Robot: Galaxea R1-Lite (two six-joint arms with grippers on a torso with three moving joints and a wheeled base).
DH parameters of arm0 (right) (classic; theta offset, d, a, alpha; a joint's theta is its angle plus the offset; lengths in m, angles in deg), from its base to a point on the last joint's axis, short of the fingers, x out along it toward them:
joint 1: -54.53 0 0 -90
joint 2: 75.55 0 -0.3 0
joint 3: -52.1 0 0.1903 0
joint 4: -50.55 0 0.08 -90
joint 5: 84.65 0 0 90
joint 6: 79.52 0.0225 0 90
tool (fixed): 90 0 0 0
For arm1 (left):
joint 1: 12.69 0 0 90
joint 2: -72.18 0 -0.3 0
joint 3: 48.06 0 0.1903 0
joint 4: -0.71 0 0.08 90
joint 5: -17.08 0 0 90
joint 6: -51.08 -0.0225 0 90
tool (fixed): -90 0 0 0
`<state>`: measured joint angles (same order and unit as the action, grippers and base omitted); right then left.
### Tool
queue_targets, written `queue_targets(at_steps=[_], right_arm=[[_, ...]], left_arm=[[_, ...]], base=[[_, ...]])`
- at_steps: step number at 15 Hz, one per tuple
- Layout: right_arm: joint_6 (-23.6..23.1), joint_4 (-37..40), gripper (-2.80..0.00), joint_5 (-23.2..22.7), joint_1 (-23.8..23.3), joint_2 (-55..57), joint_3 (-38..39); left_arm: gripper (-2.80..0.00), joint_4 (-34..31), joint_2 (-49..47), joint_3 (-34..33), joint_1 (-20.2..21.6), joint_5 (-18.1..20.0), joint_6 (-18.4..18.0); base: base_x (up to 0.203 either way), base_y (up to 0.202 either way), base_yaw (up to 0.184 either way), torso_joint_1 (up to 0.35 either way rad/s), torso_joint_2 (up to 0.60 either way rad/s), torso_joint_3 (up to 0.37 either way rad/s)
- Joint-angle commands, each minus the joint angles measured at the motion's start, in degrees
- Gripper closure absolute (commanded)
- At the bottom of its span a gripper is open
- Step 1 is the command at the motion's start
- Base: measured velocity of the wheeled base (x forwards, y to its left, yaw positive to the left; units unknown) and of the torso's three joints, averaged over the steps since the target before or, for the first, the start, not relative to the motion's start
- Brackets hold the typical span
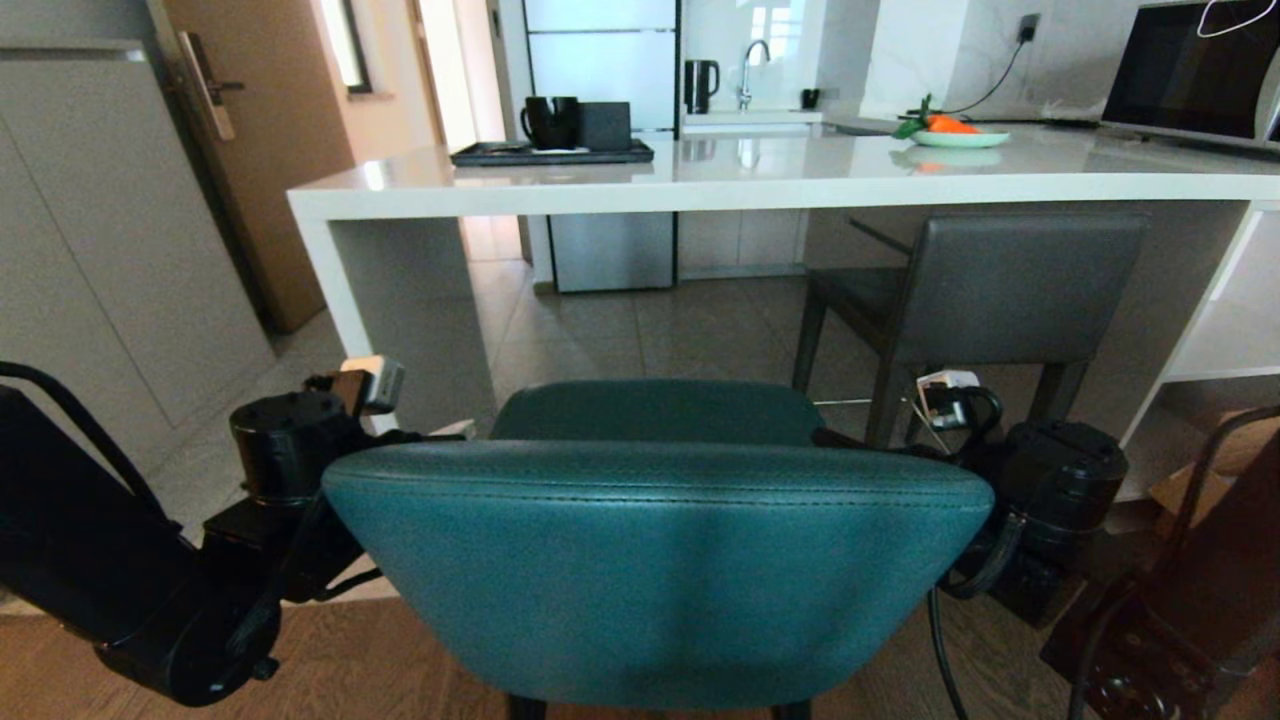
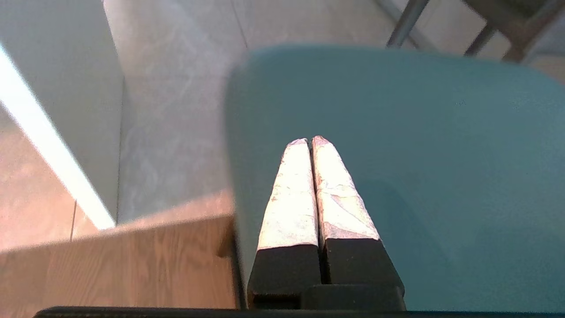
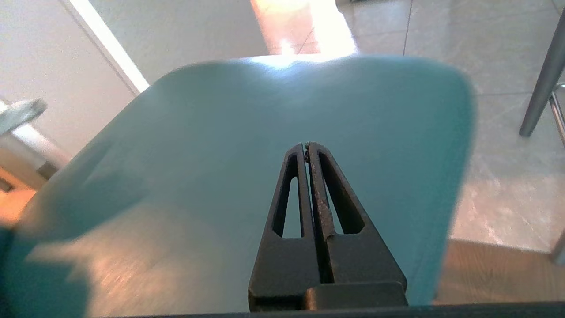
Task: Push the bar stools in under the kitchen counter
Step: Pull the blue chair out from under the dining table
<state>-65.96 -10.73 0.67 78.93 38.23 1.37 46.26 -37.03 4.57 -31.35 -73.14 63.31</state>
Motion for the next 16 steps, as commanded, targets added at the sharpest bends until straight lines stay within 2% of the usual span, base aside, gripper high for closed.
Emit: queue_targets(at_steps=[1,4,7,11,13,16], right_arm=[[0.0,-0.4,0.00,0.1,-0.9,3.9,-3.4],[0.0,-0.2,0.00,0.1,-1.1,6.2,-6.5],[0.0,-0.3,0.00,0.5,-1.2,6.0,-5.3],[0.0,-0.4,0.00,1.4,-4.4,5.0,-4.6],[0.1,-0.3,0.00,1.3,-6.6,4.5,-7.9],[0.2,0.0,0.00,1.2,-7.6,2.5,-11.1]], left_arm=[[0.00,0.1,3.3,-3.9,0.8,0.0,0.0],[0.00,-0.1,6.7,-7.1,2.8,0.0,-0.1],[0.00,0.3,4.6,-6.1,2.7,0.5,-0.2],[0.00,1.0,1.9,2.0,1.8,0.6,-0.2],[0.00,1.0,1.7,5.9,2.7,0.7,-0.1],[0.00,0.8,1.8,9.6,3.8,0.8,-0.1]], base=[[0.000,0.000,0.000,0.000,0.00,0.000],[0.000,0.000,0.000,0.000,0.00,0.000],[0.000,0.000,0.000,0.000,0.00,0.000],[0.000,0.000,0.000,0.000,0.00,0.000],[0.000,0.000,0.000,0.000,0.00,0.000],[0.000,0.000,0.000,0.000,0.00,0.000]])
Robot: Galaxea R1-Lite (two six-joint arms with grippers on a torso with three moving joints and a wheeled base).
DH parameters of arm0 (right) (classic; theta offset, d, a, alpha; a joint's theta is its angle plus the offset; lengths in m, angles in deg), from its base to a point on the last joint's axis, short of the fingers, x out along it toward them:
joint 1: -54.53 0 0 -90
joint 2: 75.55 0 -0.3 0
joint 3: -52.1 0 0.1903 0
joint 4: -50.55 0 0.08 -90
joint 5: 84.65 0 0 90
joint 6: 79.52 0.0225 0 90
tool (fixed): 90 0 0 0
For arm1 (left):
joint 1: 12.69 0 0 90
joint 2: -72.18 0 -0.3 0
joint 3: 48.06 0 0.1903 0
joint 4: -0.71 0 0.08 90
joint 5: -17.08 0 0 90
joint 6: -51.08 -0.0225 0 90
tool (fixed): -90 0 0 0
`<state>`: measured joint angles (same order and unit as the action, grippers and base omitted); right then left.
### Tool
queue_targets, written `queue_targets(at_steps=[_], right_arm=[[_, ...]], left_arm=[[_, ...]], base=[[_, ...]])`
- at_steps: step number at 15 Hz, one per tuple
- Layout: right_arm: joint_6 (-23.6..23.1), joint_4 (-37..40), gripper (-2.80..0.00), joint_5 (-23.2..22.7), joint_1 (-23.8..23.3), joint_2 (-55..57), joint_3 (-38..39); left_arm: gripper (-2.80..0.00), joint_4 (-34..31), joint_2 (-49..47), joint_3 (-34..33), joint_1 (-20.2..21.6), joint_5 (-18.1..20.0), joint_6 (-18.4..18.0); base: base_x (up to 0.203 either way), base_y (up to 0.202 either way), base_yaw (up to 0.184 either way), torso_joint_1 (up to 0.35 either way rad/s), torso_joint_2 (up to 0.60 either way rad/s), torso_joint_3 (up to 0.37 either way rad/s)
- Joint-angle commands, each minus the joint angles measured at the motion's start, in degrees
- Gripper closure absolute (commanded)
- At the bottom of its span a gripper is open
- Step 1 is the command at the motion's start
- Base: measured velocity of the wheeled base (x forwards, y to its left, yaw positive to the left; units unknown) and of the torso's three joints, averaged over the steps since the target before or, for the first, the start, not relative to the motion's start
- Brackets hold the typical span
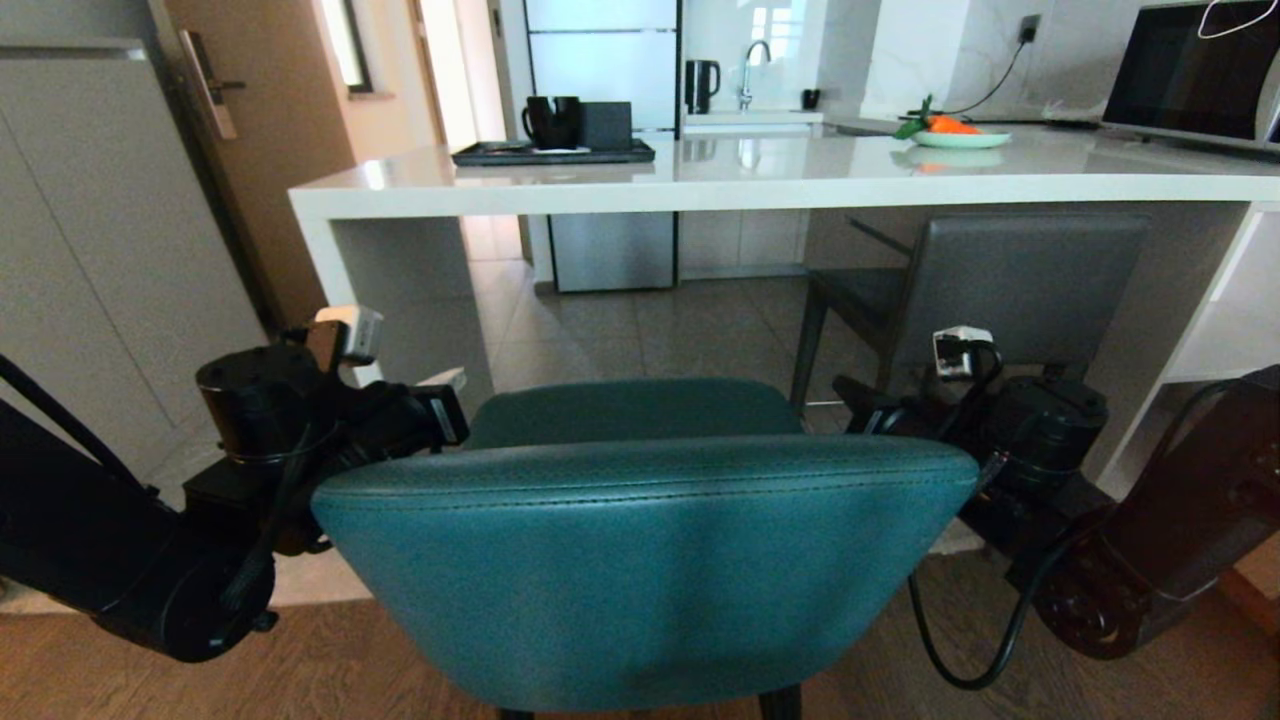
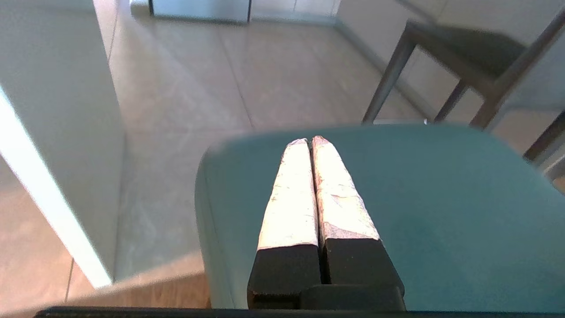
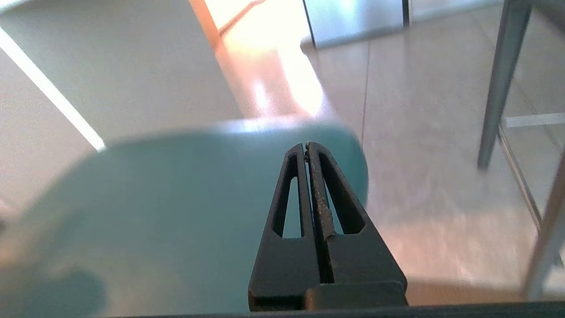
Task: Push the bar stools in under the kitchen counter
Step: Pull the blue chair out from under the dining table
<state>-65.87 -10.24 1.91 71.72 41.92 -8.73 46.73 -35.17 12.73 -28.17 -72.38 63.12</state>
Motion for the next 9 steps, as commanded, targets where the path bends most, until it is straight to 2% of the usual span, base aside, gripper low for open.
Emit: queue_targets(at_steps=[1,3,7,9], right_arm=[[0.2,0.6,0.00,0.0,-1.9,-2.4,-1.7],[0.6,2.6,0.00,-0.2,-4.9,-5.7,-0.7],[1.3,2.8,0.00,-0.4,-8.8,-12.2,12.1],[1.5,2.8,0.00,-0.2,-9.8,-17.3,20.0]], left_arm=[[0.00,0.2,0.3,1.8,2.5,0.1,0.1],[0.00,-0.2,1.4,0.3,7.5,2.1,0.1],[0.00,0.2,8.6,-12.8,19.8,14.7,0.7],[0.00,0.5,14.1,-17.9,24.3,19.4,0.9]], base=[[0.000,0.000,0.000,0.000,0.00,0.000],[0.000,0.000,0.000,0.000,0.00,0.000],[0.000,0.000,0.000,0.000,0.00,0.000],[0.000,0.000,0.000,0.000,0.00,0.000]])
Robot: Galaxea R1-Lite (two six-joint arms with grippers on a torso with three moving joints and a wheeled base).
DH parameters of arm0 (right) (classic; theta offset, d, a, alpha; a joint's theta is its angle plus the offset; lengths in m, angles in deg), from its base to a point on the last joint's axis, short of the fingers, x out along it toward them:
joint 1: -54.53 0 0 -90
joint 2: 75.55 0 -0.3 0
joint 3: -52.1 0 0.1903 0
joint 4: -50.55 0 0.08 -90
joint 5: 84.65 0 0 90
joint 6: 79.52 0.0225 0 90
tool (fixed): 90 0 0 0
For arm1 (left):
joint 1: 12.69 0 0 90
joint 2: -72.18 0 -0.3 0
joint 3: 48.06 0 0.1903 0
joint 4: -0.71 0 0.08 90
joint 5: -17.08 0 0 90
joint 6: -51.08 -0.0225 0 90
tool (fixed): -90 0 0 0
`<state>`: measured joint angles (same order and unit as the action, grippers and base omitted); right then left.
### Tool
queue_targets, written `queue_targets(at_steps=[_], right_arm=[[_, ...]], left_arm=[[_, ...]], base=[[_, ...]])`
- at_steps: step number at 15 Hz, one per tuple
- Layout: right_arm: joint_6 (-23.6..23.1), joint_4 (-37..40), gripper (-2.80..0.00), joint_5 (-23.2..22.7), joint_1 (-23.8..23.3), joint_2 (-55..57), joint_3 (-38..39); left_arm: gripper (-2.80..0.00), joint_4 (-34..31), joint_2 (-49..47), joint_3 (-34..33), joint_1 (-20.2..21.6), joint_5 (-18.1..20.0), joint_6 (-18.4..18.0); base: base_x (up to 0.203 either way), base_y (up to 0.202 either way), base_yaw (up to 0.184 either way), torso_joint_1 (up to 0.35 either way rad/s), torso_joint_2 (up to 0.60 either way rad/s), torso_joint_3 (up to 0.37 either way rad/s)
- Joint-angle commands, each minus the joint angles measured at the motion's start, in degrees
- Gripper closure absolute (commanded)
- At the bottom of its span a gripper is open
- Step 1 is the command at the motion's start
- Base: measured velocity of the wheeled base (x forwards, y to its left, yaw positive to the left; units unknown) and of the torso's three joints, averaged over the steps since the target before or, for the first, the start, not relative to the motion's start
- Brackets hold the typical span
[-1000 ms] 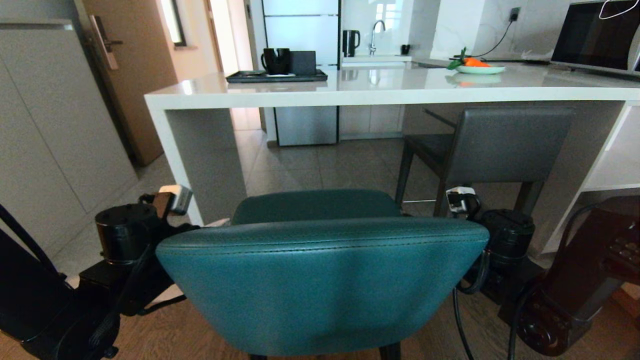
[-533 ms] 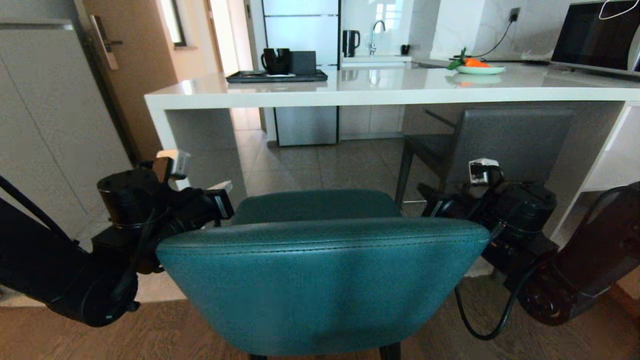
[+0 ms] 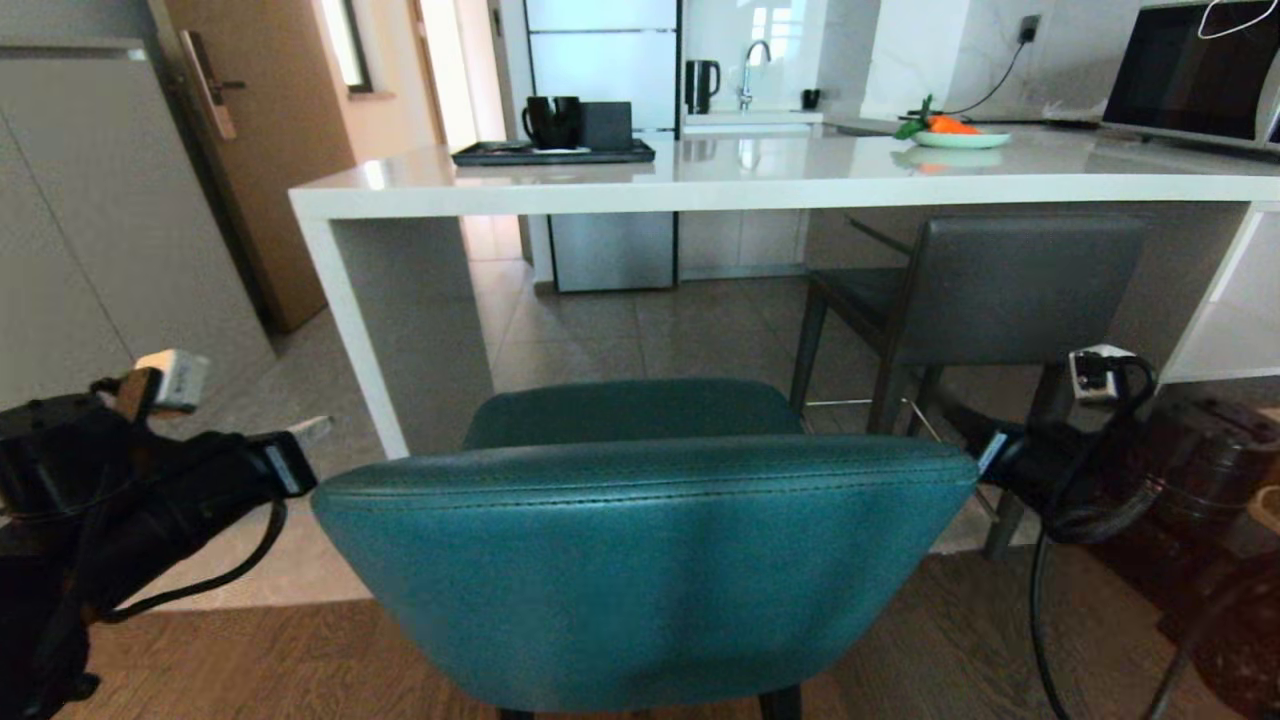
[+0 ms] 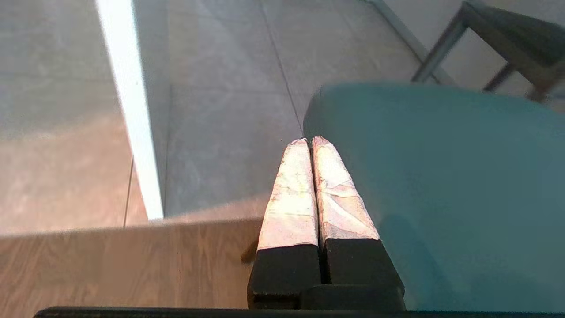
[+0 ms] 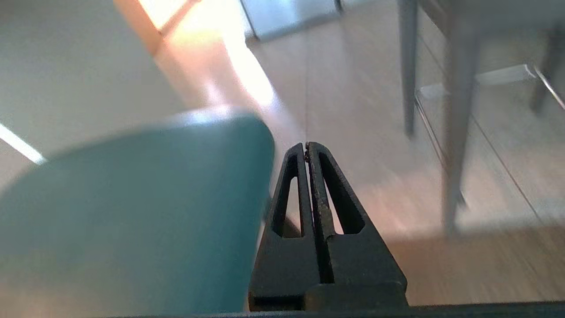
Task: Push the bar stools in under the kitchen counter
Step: Pull the blue chair out from under the dining table, then pull the gray chair out from under the dining table
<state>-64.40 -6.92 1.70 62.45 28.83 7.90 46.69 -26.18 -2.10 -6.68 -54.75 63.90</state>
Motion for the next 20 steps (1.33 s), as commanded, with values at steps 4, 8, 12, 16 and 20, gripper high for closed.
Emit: queue_targets(at_steps=[4,8,12,16,20], right_arm=[[0.6,-0.5,0.00,0.2,-2.6,-18.3,16.7],[2.8,8.5,0.00,6.9,-3.9,-31.5,22.3],[-2.9,19.9,0.00,7.6,-4.1,-49.1,19.6],[-7.0,56.5,0.00,6.8,-4.1,-73.6,4.6],[-8.6,86.0,0.00,1.7,-4.1,-88.0,-12.4]], left_arm=[[0.00,0.6,16.7,-14.4,10.4,10.8,0.2],[0.00,-0.2,26.5,-22.5,9.3,12.6,0.5],[0.00,-4.6,39.8,-21.0,4.8,12.6,1.0],[0.00,-38.0,64.1,-9.2,4.3,12.5,1.0],[0.00,-70.4,78.7,5.8,-3.4,17.2,1.9]], base=[[0.000,0.000,0.000,0.000,0.00,0.000],[0.000,0.000,0.000,0.000,0.00,0.000],[0.000,0.000,0.000,0.000,0.00,0.000],[0.000,0.000,0.000,0.000,0.00,0.000],[0.000,0.000,0.000,0.000,0.00,0.000]])
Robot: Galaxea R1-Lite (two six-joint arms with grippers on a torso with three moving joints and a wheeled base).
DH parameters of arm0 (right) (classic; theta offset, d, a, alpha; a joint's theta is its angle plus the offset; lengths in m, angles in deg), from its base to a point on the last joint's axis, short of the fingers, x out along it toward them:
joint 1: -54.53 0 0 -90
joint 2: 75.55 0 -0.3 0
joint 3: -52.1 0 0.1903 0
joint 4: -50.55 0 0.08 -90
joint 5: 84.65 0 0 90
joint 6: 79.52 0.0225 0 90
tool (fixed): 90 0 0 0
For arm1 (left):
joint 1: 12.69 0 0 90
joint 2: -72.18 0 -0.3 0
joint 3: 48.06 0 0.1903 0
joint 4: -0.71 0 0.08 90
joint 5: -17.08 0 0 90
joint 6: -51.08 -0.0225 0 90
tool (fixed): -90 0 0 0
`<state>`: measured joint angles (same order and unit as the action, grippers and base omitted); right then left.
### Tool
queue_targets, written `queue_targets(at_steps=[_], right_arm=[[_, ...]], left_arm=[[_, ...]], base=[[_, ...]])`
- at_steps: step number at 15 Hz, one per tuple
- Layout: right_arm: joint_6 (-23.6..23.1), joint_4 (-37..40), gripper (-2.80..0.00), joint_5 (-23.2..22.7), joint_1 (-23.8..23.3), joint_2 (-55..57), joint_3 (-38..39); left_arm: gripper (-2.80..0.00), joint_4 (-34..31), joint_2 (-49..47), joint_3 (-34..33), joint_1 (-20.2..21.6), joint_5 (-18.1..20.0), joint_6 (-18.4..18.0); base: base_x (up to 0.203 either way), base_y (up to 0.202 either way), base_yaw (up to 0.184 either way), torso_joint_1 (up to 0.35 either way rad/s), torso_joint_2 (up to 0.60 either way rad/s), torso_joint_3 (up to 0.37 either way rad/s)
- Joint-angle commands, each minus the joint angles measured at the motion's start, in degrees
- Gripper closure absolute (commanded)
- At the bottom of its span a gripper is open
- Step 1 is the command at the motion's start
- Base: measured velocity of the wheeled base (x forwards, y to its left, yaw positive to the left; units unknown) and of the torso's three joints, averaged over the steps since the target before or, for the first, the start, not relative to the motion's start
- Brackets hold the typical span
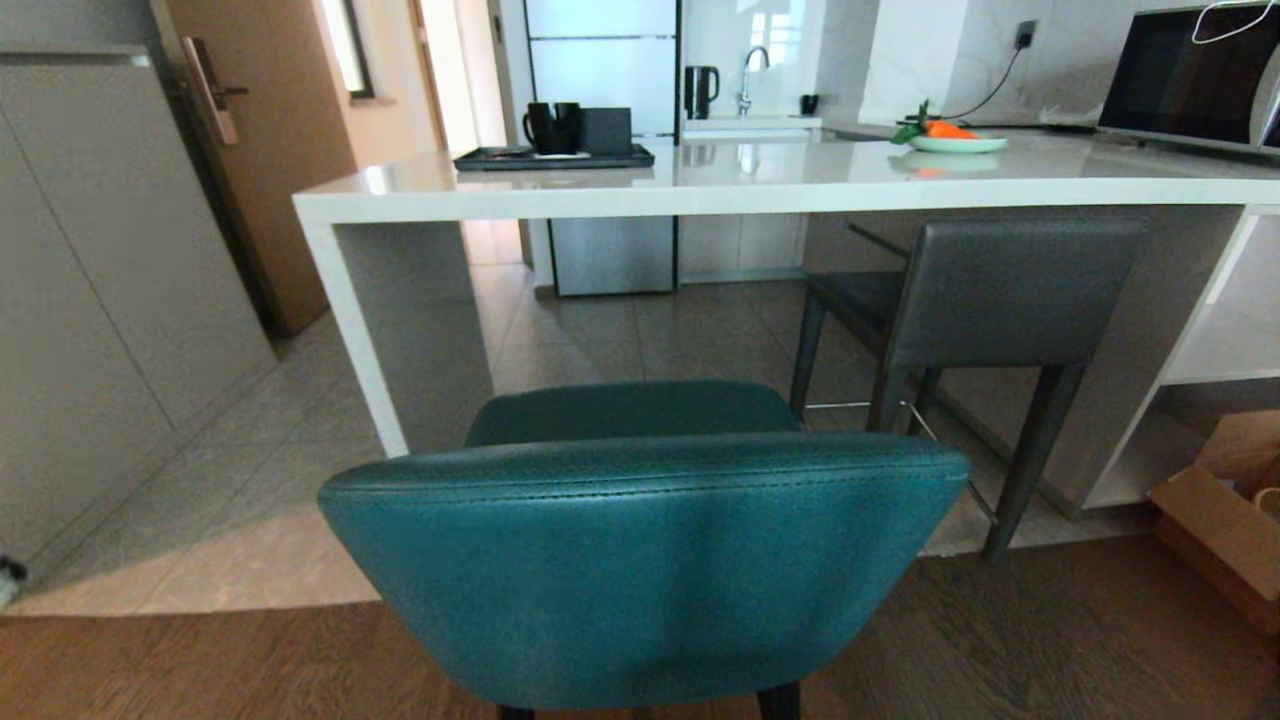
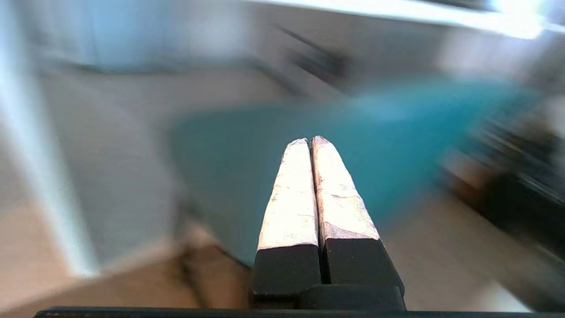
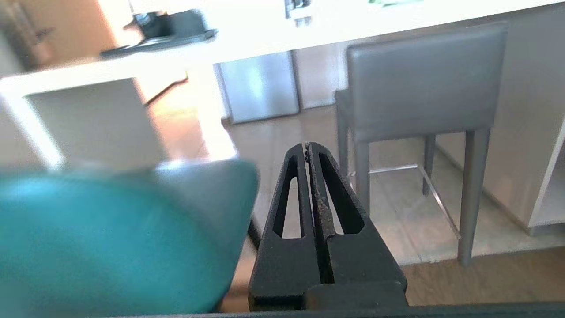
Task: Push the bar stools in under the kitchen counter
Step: Pull the gray chair out from under the dining table
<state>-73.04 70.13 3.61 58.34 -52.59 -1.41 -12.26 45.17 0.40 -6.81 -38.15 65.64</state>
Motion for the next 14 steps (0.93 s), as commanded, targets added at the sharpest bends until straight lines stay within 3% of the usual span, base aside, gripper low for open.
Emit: queue_targets(at_steps=[1,3,4,5,7,9,11,14], right_arm=[[-0.2,10.0,0.00,-0.9,0.2,-7.1,-4.0],[-0.3,10.1,0.00,-0.8,0.0,-7.3,-3.7],[-0.6,10.2,0.00,-1.0,-0.5,-8.4,-3.3],[-2.6,10.5,0.00,-1.5,-1.2,-10.0,-2.2],[-7.5,11.0,0.00,-3.1,-2.4,-13.9,0.6],[-11.1,11.9,0.00,-3.5,-3.2,-18.8,3.8],[-12.0,16.5,0.00,-3.4,-3.5,-21.5,5.0],[-12.2,16.3,0.00,-3.5,-3.6,-22.9,10.0]], left_arm=[[0.00,-13.9,7.6,5.6,-7.5,1.1,0.4],[0.00,-22.5,9.2,10.3,-11.9,0.8,0.5],[0.00,-23.8,10.3,10.2,-10.8,-1.5,0.3],[0.00,-24.3,10.7,9.4,-10.2,-7.1,-0.8],[0.00,-23.3,11.0,6.4,-10.0,-13.2,-8.4],[0.00,-16.6,11.1,3.9,-9.1,-17.5,-9.1],[0.00,-13.5,13.4,0.7,-7.6,-18.0,-9.4],[0.00,-13.2,19.7,-5.2,-6.4,-15.7,-9.5]], base=[[0.000,0.000,0.000,0.000,0.00,0.000],[0.000,0.000,0.000,0.000,0.00,0.000],[0.000,0.000,0.000,0.000,0.00,0.000],[0.000,0.000,0.000,0.000,0.00,0.000],[0.000,0.000,0.000,0.000,0.00,0.000],[0.000,0.000,0.000,0.000,0.00,0.000],[0.000,0.000,0.000,0.000,0.00,0.000],[0.000,0.000,0.000,0.000,0.00,0.000]])
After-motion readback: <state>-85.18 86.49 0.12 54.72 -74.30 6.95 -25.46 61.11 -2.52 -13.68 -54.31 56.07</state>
